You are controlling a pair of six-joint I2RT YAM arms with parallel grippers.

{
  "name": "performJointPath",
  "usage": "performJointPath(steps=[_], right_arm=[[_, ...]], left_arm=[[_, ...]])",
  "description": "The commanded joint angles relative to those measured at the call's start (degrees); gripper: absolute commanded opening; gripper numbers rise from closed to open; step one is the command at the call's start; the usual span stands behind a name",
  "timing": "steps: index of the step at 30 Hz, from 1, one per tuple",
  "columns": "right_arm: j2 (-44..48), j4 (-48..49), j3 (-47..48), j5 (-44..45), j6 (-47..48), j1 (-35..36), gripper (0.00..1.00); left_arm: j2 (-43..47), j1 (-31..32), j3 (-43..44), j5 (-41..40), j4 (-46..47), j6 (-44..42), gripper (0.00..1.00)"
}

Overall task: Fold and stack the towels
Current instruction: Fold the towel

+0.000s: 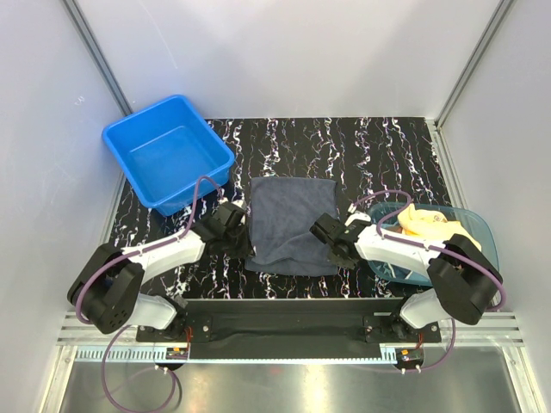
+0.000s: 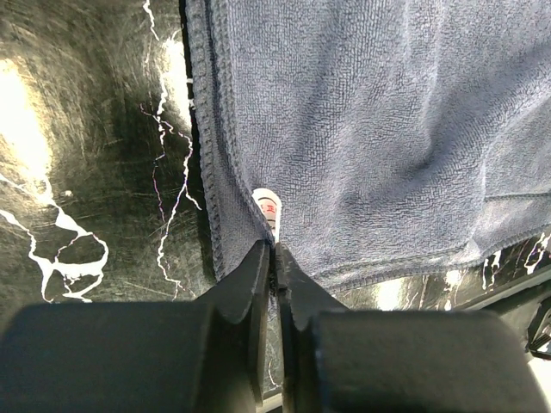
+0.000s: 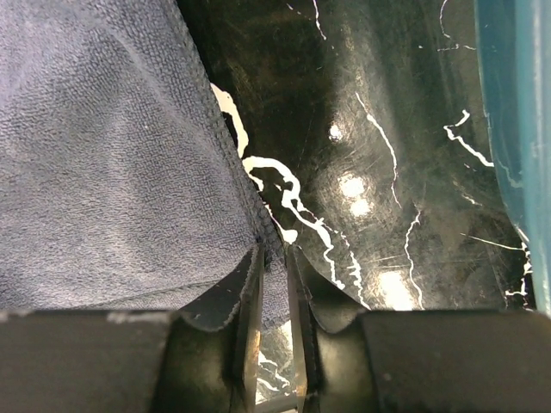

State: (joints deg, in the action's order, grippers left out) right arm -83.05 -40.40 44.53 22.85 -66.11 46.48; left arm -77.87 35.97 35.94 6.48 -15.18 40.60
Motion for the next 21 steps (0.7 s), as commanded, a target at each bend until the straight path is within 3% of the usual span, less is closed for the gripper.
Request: performJointPath(steps=[1,10,19,21], right_arm=[[1.39,1.73,-0.76,1.32,-2.01,-0.34,0.24],[1.13,3.31,-0.85,0.97,-2.18,-0.34,0.29],[-0.01,3.66,-0.68,2.2,-2.54,-0.34,0.26],[0.08,3.84,-0.85,2.55,-2.62,-0.34,0.22]], left_arm=[[0.61,0.33,0.62,-1.65,1.38,-0.08,0.04],[0.17,0.6,0.53,-1.91,1.12,0.18,0.0],[0.52,0.68,0.44,-2.17,0.85,0.45,0.0],[0.43,0.68,0.62,-2.17,0.94,0.45,0.0]])
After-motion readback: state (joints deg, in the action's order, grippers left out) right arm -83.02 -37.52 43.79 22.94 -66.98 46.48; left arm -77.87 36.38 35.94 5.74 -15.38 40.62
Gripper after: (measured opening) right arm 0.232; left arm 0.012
